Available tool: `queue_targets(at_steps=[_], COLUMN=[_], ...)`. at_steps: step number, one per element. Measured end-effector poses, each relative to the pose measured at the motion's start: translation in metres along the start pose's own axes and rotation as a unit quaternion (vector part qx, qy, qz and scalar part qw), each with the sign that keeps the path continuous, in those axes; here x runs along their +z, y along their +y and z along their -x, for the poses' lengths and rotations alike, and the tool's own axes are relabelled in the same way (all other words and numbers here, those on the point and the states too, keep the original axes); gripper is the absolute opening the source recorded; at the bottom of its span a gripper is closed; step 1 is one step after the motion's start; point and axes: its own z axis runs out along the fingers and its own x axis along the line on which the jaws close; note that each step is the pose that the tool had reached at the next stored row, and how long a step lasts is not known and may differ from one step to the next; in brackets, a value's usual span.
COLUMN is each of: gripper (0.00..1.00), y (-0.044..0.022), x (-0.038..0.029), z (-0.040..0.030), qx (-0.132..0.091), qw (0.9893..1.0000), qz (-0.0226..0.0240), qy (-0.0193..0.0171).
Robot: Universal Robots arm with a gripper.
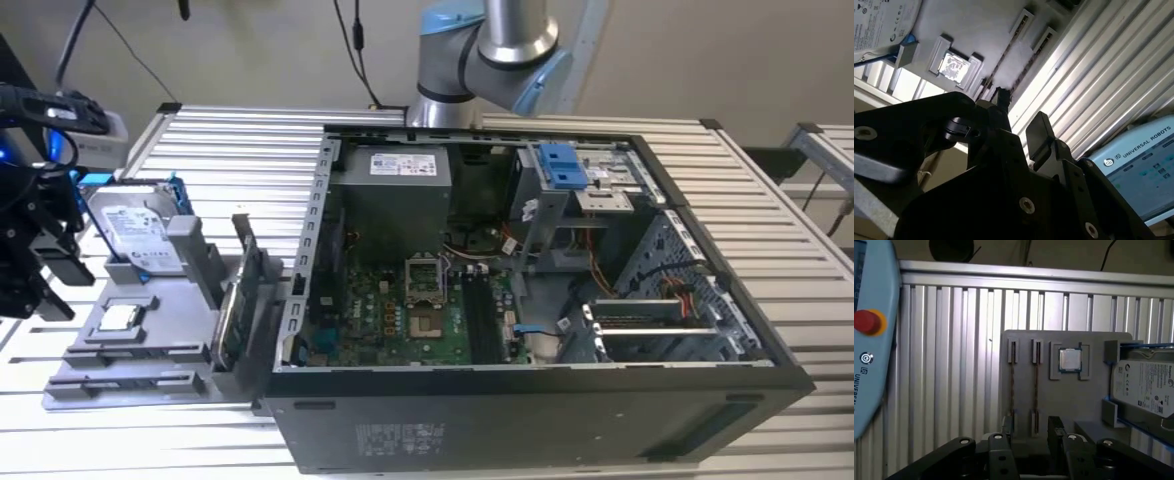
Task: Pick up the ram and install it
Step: 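Pick up the ram and move it above insertion slot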
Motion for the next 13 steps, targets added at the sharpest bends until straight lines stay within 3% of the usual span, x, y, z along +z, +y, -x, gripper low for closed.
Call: queue_targets(at_steps=[13], gripper=[0.42], y=[-0.0002], x=[0.0119], z=[-0.0007], qx=[0.002], qw=[1.0], qz=[-0.0001], qy=[0.0])
